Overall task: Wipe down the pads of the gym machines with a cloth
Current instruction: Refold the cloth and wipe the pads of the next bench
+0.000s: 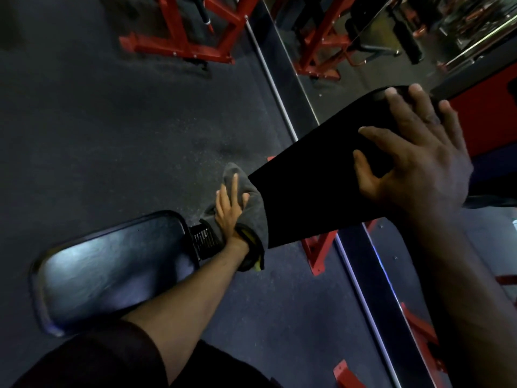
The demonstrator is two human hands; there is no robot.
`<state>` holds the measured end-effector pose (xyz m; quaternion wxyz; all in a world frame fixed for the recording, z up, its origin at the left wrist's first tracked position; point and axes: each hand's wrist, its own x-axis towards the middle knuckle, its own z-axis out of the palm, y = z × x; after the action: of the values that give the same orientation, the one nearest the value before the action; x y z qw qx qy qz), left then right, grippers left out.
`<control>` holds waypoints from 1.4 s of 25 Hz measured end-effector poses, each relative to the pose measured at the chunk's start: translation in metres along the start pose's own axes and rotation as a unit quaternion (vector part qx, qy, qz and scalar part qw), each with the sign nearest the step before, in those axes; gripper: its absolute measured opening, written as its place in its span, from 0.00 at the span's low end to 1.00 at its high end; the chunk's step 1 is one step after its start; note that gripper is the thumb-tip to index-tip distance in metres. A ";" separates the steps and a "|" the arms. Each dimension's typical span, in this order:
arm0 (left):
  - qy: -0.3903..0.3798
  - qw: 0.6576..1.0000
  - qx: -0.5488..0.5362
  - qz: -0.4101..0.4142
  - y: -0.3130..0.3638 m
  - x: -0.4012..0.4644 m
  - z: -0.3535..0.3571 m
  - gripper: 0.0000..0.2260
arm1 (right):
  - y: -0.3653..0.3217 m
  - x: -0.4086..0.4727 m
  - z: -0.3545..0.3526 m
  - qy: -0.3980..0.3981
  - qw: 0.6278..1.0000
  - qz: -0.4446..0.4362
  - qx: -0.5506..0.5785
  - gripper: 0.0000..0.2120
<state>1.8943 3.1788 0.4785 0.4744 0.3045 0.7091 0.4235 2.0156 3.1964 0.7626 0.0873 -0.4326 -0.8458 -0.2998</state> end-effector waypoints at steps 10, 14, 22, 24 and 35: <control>-0.064 0.863 0.046 0.498 0.170 -0.066 -0.004 0.32 | -0.004 -0.006 0.010 0.254 0.957 0.087 0.112 0.16; -0.062 0.676 0.156 0.718 0.257 -0.042 -0.018 0.30 | 0.000 -0.007 0.001 0.346 0.885 0.230 0.208 0.15; -0.363 0.871 -0.112 0.312 0.312 -0.030 -0.030 0.13 | -0.004 0.001 -0.003 0.302 0.884 0.279 0.222 0.16; -0.283 0.928 -0.173 0.170 0.293 -0.029 -0.030 0.16 | -0.007 0.004 0.002 0.282 0.909 0.255 0.167 0.14; -0.086 0.889 0.082 0.441 0.231 0.022 -0.003 0.11 | -0.011 0.006 0.012 0.182 0.965 0.188 -0.006 0.16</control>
<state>1.8902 3.3012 0.6760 0.2709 0.6591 0.4905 0.5015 2.0044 3.2023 0.7506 0.2915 -0.5222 -0.7175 -0.3570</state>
